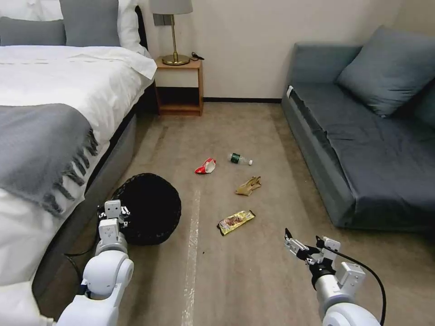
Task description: Pick up the trash bin, then pick up the garbage on the floor and place it into the trash bin.
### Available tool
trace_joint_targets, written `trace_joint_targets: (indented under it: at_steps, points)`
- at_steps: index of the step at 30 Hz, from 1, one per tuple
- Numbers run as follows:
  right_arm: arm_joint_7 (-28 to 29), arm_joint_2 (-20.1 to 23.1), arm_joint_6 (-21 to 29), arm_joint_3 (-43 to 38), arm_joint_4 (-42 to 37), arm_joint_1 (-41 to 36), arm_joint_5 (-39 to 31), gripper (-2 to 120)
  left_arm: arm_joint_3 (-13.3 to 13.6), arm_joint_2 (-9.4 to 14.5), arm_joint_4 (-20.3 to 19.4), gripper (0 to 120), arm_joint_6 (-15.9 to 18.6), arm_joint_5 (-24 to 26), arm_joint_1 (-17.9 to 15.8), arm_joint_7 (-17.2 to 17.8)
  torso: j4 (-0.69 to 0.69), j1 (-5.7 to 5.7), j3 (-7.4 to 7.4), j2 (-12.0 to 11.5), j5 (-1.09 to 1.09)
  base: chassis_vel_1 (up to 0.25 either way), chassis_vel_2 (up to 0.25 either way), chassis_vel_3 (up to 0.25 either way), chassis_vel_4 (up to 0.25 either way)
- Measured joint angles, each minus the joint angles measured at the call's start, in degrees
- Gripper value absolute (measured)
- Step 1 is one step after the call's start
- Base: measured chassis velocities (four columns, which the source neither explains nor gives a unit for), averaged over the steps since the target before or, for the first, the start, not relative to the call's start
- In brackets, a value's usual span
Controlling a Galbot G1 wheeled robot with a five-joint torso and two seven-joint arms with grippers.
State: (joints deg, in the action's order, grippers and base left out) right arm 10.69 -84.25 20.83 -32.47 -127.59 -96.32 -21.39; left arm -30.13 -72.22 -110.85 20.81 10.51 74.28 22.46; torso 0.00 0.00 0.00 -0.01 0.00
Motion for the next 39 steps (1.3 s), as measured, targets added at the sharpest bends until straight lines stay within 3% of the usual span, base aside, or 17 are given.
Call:
trace_joint_targets:
  at_steps: [16, 39]
  points:
    - [0.0, -0.6, -0.1, 0.2, 1.1, 0.6, 0.7, 100, 0.7, 0.7, 1.7, 5, -0.4, 0.2, -1.2, -0.1, -0.01, 0.00, 0.00, 0.0, 0.01, -0.117, 0.118, 0.118, -0.114]
    - [0.0, -0.7, -0.5, 1.0, 3.2, 1.6, 1.5, 100, 0.6, -0.2, 2.8, 5, -1.5, -0.1, -0.4, -0.2, 0.00, 0.00, 0.00, 0.0, 0.00, -0.112, 0.118, 0.116, -0.114]
